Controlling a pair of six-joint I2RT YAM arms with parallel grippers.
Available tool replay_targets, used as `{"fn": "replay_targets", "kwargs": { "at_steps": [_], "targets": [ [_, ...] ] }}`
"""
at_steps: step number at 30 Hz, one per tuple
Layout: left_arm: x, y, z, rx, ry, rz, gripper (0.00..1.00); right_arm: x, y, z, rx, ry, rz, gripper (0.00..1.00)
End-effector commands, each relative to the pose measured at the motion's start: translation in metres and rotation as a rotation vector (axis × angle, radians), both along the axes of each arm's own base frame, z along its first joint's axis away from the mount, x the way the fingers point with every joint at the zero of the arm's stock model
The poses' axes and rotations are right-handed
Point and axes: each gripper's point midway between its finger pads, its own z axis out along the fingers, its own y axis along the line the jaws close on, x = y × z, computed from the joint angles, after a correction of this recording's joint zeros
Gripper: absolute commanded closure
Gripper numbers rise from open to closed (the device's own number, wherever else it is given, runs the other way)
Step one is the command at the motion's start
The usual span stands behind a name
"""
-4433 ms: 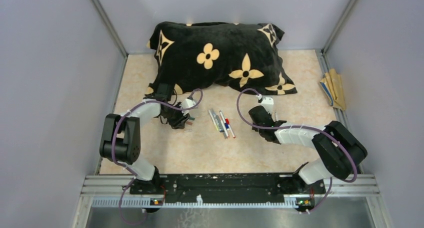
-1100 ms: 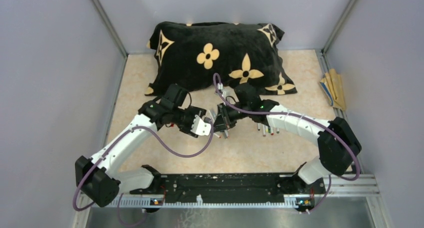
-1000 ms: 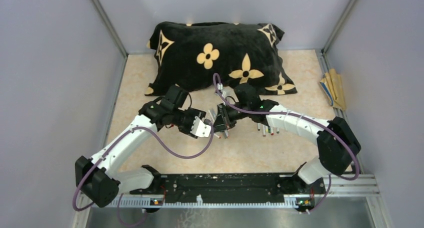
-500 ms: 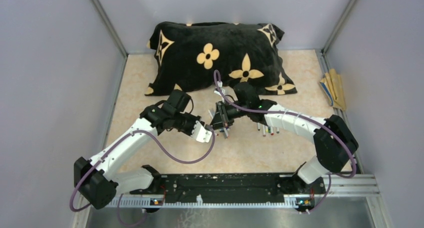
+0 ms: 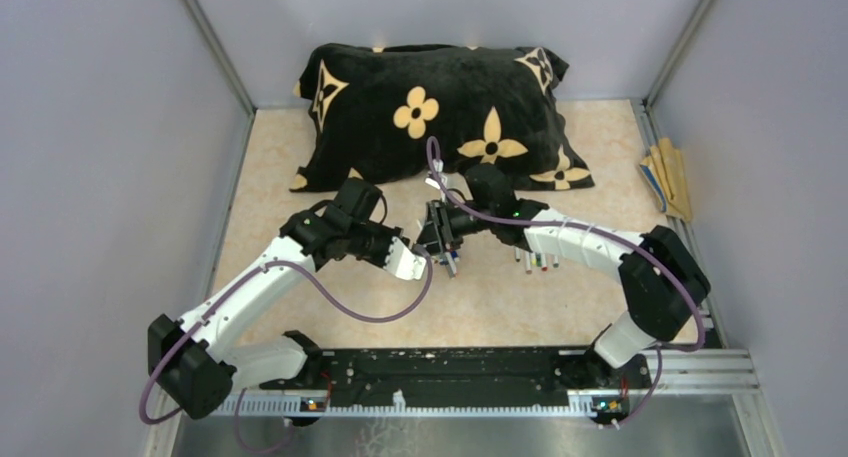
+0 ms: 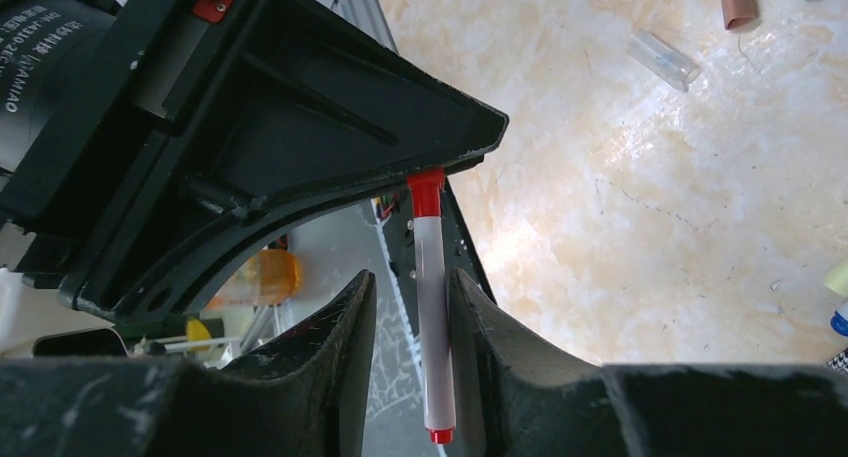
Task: Open the pen caps
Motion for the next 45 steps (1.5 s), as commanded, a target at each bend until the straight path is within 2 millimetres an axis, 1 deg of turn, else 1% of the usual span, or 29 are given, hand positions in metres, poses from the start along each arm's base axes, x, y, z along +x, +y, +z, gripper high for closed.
{"fn": "replay_targets", "kwargs": {
  "at_steps": [1, 4, 5, 6, 9, 10, 11, 14, 16, 17, 18, 22, 25, 27, 30, 31, 33, 34, 36, 38, 40, 42, 45],
  "targets": [
    [0.010, -0.006, 0.012, -0.028, -0.036, 0.029, 1.00, 0.003, 0.008, 0.010, 0.043, -0.025, 0.024, 0.67],
    [0.011, -0.006, 0.013, -0.026, -0.045, 0.026, 1.00, 0.003, 0.009, 0.005, 0.030, -0.018, 0.027, 0.67],
    [0.011, -0.005, 0.012, -0.023, -0.044, 0.028, 1.00, 0.003, 0.009, 0.005, 0.031, -0.017, 0.027, 0.70],
    [0.011, -0.005, 0.012, -0.022, -0.046, 0.028, 1.00, 0.005, 0.009, 0.005, 0.031, -0.018, 0.021, 0.75],
    [0.010, -0.002, 0.008, -0.004, -0.043, 0.026, 1.00, 0.007, 0.010, 0.009, 0.037, -0.034, 0.007, 0.94],
    [0.010, -0.001, 0.006, 0.003, -0.044, 0.026, 1.00, 0.007, 0.009, 0.010, 0.037, -0.038, 0.002, 0.99],
    [0.009, 0.001, 0.004, 0.012, -0.043, 0.023, 1.00, 0.008, 0.008, 0.010, 0.034, -0.041, -0.002, 1.00],
    [0.010, 0.008, -0.003, 0.047, -0.051, 0.037, 1.00, 0.007, 0.004, 0.008, 0.019, -0.049, -0.012, 1.00],
    [0.015, 0.015, -0.007, 0.079, -0.066, 0.069, 1.00, 0.008, -0.001, 0.004, -0.003, -0.056, -0.025, 1.00],
    [0.018, 0.019, -0.010, 0.101, -0.073, 0.092, 1.00, 0.008, -0.005, 0.001, -0.019, -0.060, -0.033, 1.00],
    [0.022, 0.024, -0.015, 0.125, -0.072, 0.109, 1.00, 0.008, -0.010, 0.003, -0.021, -0.072, -0.044, 1.00],
    [0.037, 0.048, -0.031, 0.193, -0.057, 0.172, 1.00, 0.005, -0.035, -0.007, -0.078, -0.072, -0.098, 1.00],
    [0.054, 0.062, -0.031, 0.171, -0.060, 0.217, 1.00, -0.004, -0.052, -0.009, -0.106, -0.091, -0.102, 1.00],
    [0.066, 0.075, -0.030, 0.173, -0.070, 0.253, 1.00, -0.009, -0.061, -0.010, -0.121, -0.098, -0.102, 1.00],
    [0.078, 0.085, -0.030, 0.168, -0.064, 0.291, 1.00, -0.011, -0.077, -0.018, -0.165, -0.104, -0.124, 1.00],
    [0.080, 0.087, -0.030, 0.165, -0.058, 0.302, 1.00, -0.008, -0.082, -0.021, -0.184, -0.104, -0.144, 1.00],
    [0.084, 0.088, -0.034, 0.155, -0.045, 0.324, 1.00, 0.003, -0.094, -0.026, -0.222, -0.123, -0.211, 1.00],
    [0.085, 0.086, -0.036, 0.139, -0.032, 0.339, 1.00, 0.012, -0.101, -0.029, -0.251, -0.141, -0.265, 1.00],
    [0.087, 0.082, -0.042, 0.110, 0.005, 0.380, 1.00, 0.036, -0.121, -0.039, -0.361, -0.200, -0.420, 1.00],
    [0.089, 0.079, -0.052, 0.079, 0.057, 0.439, 1.00, 0.059, -0.144, -0.047, -0.466, -0.253, -0.577, 1.00],
    [0.092, 0.080, -0.067, 0.070, 0.126, 0.506, 1.00, 0.077, -0.163, -0.051, -0.529, -0.292, -0.711, 1.00],
    [0.093, 0.083, -0.080, 0.061, 0.203, 0.559, 1.00, 0.088, -0.175, -0.054, -0.556, -0.314, -0.801, 1.00],
    [0.098, 0.093, -0.098, 0.058, 0.257, 0.610, 1.00, 0.097, -0.181, -0.064, -0.578, -0.324, -0.852, 1.00]
  ]
}}
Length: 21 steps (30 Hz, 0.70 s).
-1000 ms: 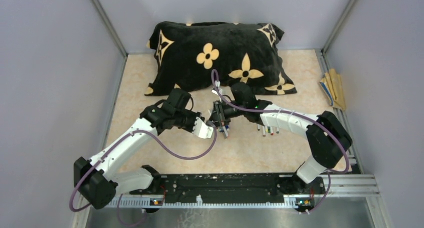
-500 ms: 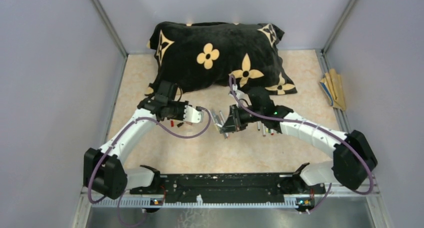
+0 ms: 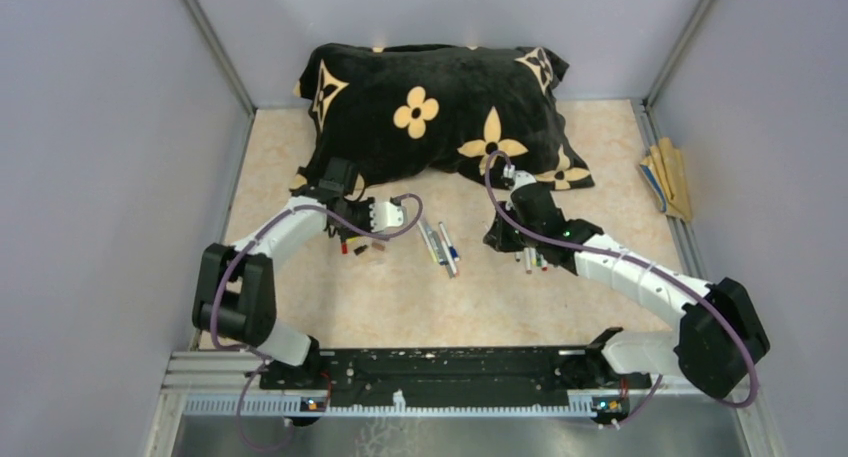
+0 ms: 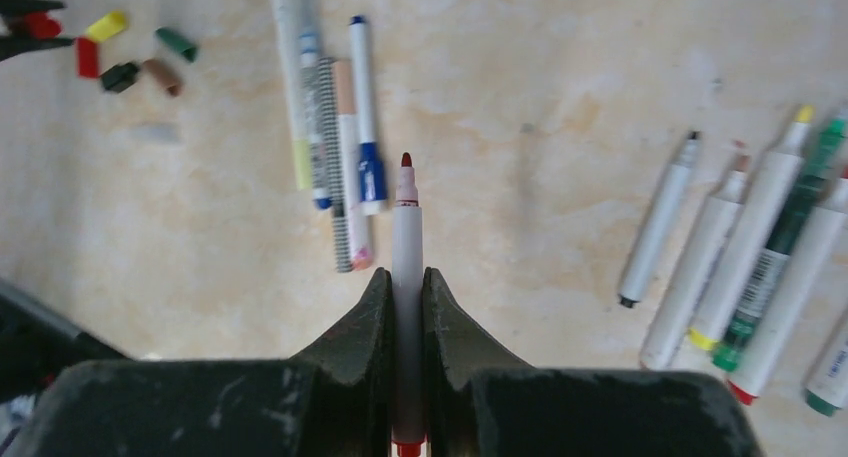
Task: Open the pen caps
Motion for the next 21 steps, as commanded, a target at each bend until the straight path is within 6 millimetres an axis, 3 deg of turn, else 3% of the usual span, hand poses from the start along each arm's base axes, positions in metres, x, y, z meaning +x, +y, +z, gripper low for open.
{"fn": "replay_targets", "kwargs": {
  "at_steps": [1, 4, 8, 15, 21],
  "targets": [
    [0.011, 0.006, -0.018, -0.068, 0.063, 0.126, 1.00, 0.034, -0.032, -0.008, -0.088, -0.102, -0.209, 1.00],
    [0.011, 0.011, -0.032, -0.068, 0.091, 0.151, 1.00, 0.039, -0.038, -0.027, -0.076, -0.078, -0.243, 1.00],
    [0.013, 0.003, -0.037, -0.108, 0.118, 0.166, 0.99, 0.046, -0.049, -0.043, -0.089, -0.086, -0.298, 1.00],
    [0.013, -0.001, -0.051, -0.125, 0.164, 0.201, 0.94, 0.055, -0.052, -0.060, -0.126, -0.083, -0.323, 1.00],
    [0.007, 0.000, -0.054, -0.131, 0.179, 0.217, 0.67, 0.060, -0.054, -0.070, -0.147, -0.086, -0.334, 0.90]
  ]
}}
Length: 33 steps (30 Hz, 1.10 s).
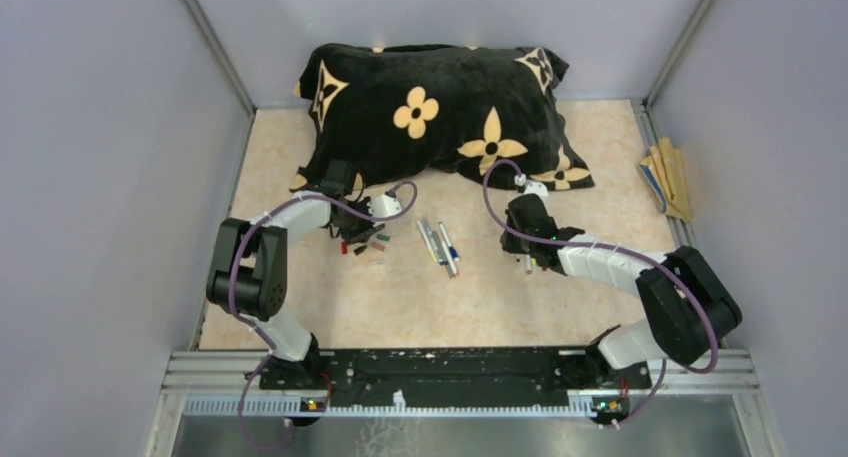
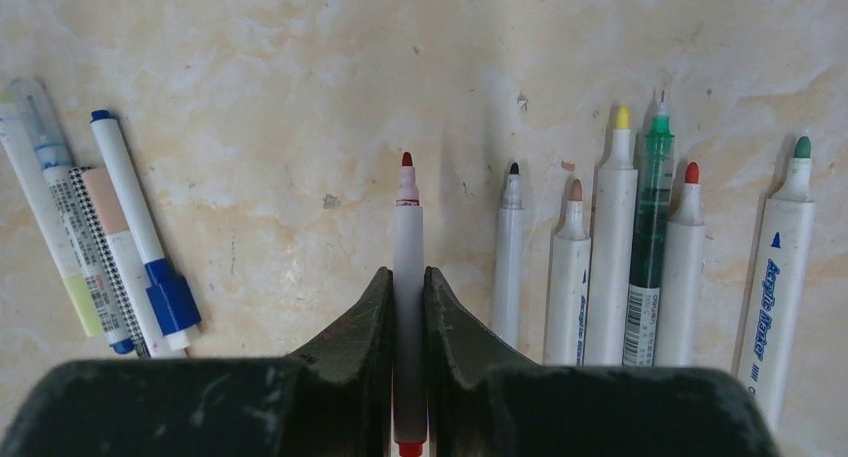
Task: Open the pen caps
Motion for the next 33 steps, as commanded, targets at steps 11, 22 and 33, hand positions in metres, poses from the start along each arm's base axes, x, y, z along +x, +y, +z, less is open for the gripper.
{"fn": "replay_targets", "kwargs": {
  "at_steps": [11, 22, 33],
  "targets": [
    [-0.009, -0.017, 0.020, -0.098, 0.040, -0.005, 0.52, 0.011, -0.011, -0.007, -0.049, -0.027, -0.061, 0.82],
    [-0.004, -0.037, 0.097, -0.219, 0.012, 0.012, 0.38, 0.004, -0.022, -0.010, -0.108, -0.002, -0.049, 0.78],
    [-0.005, -0.044, 0.145, -0.310, 0.029, 0.086, 0.38, 0.009, 0.051, 0.046, 0.028, -0.130, 0.139, 0.83]
  ]
}}
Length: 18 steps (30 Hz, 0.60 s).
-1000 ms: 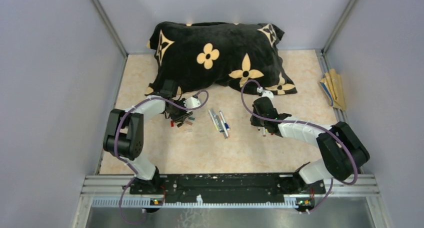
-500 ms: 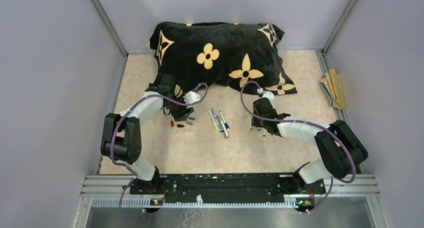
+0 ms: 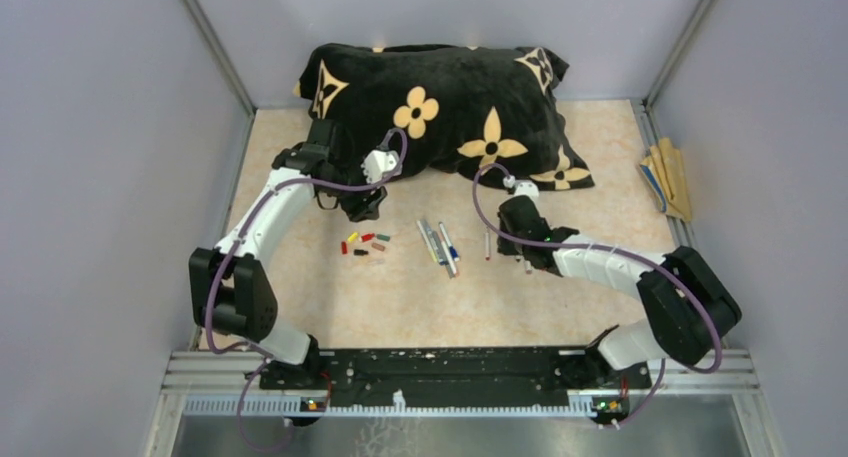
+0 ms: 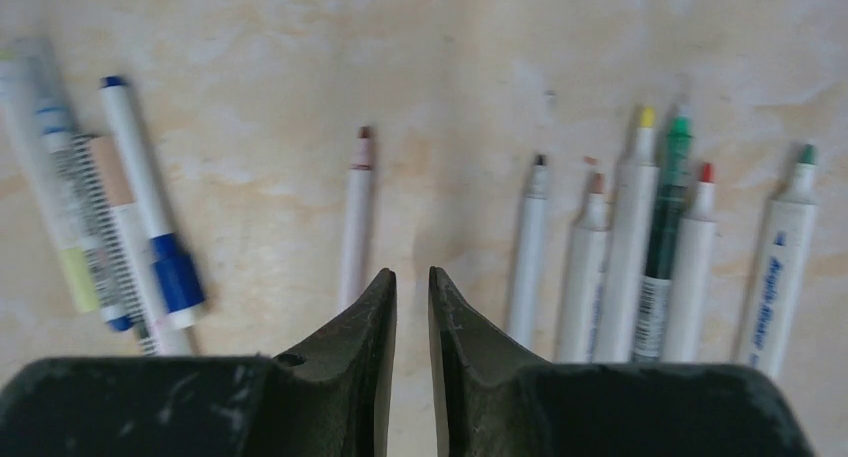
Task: Open the pen caps
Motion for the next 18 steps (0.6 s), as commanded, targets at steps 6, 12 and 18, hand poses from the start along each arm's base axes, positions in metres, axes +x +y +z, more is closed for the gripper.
{"fn": "replay_targets", "kwargs": {
  "at_steps": [6, 12, 18],
  "targets": [
    [-0.015, 0.002, 0.022, -0.097, 0.064, 0.076, 0.38, 0.023, 0.095, 0.036, 0.196, -0.050, 0.182, 0.86],
    [-0.016, 0.013, 0.026, -0.130, 0.083, 0.119, 0.37, 0.023, 0.093, 0.006, 0.168, 0.004, 0.150, 0.88],
    [-0.014, 0.019, 0.028, -0.142, 0.081, 0.138, 0.37, 0.016, 0.069, -0.012, 0.128, 0.024, 0.095, 0.88]
  ]
}}
